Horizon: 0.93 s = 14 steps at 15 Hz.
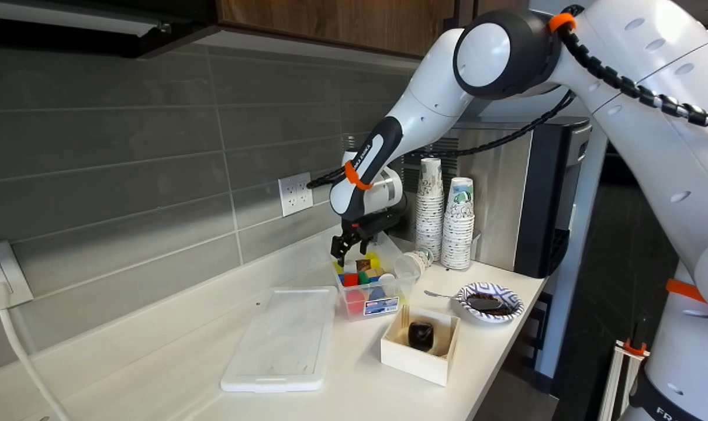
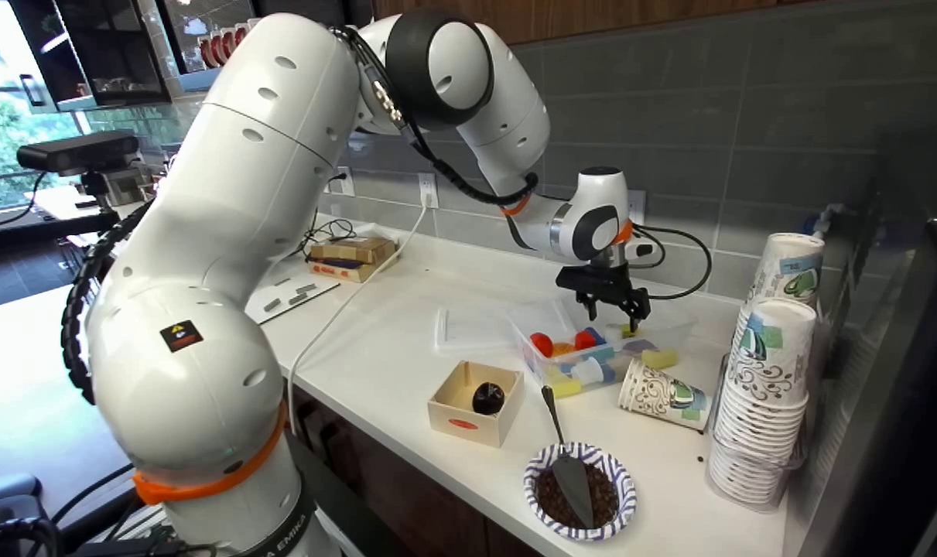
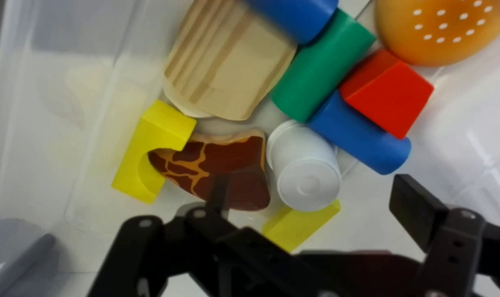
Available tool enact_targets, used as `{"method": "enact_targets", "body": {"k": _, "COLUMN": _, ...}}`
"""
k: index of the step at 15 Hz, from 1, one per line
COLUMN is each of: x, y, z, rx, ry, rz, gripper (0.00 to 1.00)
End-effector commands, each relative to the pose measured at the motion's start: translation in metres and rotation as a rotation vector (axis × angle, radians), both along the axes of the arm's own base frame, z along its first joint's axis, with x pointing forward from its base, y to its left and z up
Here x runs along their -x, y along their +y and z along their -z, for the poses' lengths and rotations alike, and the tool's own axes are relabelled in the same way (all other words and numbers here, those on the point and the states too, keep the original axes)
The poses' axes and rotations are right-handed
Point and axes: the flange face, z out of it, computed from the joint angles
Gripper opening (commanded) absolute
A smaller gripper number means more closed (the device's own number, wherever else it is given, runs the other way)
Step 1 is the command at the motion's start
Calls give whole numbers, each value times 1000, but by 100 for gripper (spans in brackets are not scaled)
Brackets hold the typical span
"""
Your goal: Put the coffee pod in the wooden box.
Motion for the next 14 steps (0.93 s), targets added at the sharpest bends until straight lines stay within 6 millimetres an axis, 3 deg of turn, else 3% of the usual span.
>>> {"method": "enact_targets", "body": {"k": 1, "x": -4, "y": -3, "z": 0, "rx": 6, "ry": 48, "rz": 18, "gripper": 100}}
{"method": "enact_targets", "body": {"k": 5, "x": -3, "y": -1, "z": 2, "rx": -2, "ry": 88, "rz": 21, "gripper": 100}}
{"method": "enact_targets", "body": {"k": 6, "x": -3, "y": -1, "z": 2, "rx": 2, "ry": 89, "rz": 22, "gripper": 75}}
{"method": "enact_targets", "body": {"k": 8, "x": -3, "y": 1, "z": 1, "rx": -6, "ry": 80, "rz": 21, "gripper": 68}}
{"method": "enact_targets", "body": {"k": 14, "x": -4, "y": 5, "z": -1, "rx": 4, "ry": 62, "rz": 17, "gripper": 19}}
